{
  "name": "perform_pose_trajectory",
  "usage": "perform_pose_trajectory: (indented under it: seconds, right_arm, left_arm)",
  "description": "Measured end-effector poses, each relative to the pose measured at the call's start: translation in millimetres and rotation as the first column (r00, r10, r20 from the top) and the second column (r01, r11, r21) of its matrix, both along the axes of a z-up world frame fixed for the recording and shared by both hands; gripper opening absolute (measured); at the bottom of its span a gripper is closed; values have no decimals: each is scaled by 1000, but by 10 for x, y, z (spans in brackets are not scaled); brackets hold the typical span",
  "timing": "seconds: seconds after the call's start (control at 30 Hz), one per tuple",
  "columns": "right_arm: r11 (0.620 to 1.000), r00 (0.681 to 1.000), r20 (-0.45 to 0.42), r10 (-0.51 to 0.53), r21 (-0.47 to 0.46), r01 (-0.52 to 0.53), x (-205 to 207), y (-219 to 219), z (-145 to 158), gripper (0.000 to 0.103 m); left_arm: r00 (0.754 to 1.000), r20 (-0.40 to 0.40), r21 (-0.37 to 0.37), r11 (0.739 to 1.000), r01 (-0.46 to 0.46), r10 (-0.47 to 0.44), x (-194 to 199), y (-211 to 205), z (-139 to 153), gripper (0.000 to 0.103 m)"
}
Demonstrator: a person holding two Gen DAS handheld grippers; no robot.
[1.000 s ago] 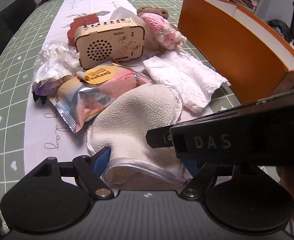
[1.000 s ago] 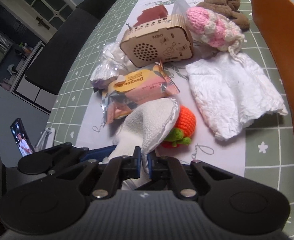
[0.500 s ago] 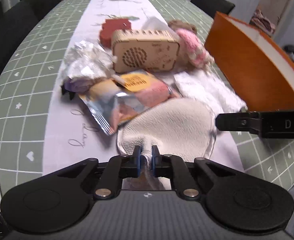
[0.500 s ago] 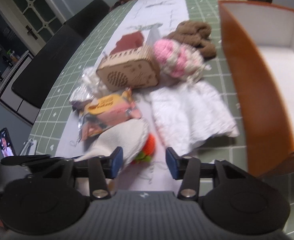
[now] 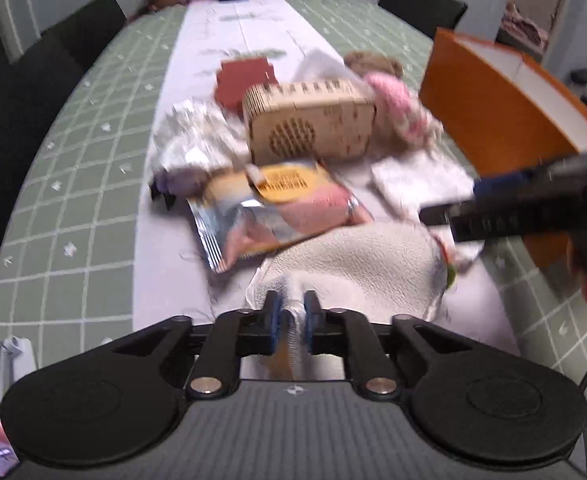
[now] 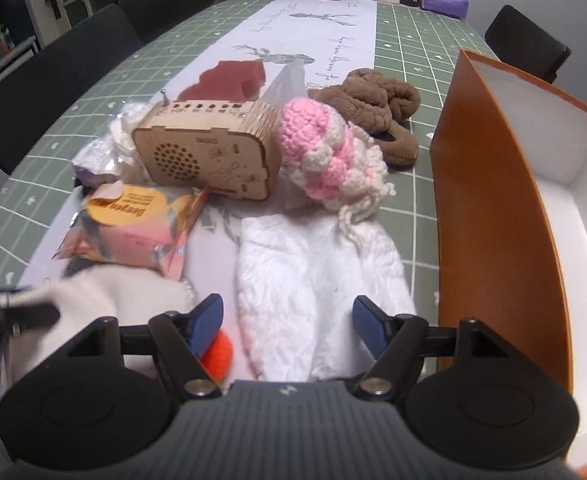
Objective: Organize soft objects
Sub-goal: 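Grasp the beige terry pad with the left tool while the right tool grasps the white cloth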
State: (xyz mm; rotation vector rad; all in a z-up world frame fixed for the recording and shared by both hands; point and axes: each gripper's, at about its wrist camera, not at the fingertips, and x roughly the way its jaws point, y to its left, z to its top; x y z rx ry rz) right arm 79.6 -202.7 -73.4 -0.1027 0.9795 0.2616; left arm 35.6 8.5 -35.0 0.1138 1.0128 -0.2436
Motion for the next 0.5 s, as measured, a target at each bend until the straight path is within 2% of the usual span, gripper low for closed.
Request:
perform_pose_trajectory:
  seconds: [0.07,0.1,0.13,0.2,0.27,0.4,0.43,0.5]
  right_arm:
    - [1000,1000,-13,-2,-10,2,76,10,-51,75]
    - [1000,1000,-25,-5,-18,4,110,17,-81,75]
    - [1000,999,-36,-6,-24,5,135,30,-114,75]
    - [1000,998,-57,-9,-24,7,174,36,-176,80]
    - [1000,998,-59,-15,-24,14,183,39,-212,85]
    - [999,998,-57,-6,-38,4,182,64,-258,86]
    - [999,998,-58,-8,-35,6,182,60,-258,86]
    - [999,998,-58,-3,-34,1,181,53,-257,84]
  left_arm:
    - [1000,16,3,1000,20,-20,-50,-18,-36,32]
    - [999,20,6,1000,31,-31,-56,-32,-35,40]
    - [999,23,7,999,49,-49,-66,-52,-33,53]
    - [995,29,9,996,92,-92,-76,-103,-39,71]
    - [992,14,20,992,125,-126,-59,-151,-83,72]
    - [992,-26,89,989,122,-120,52,-201,-271,77]
    - [993,-25,105,987,118,-116,68,-203,-303,84]
    - [994,-14,114,987,113,-112,82,-177,-332,90]
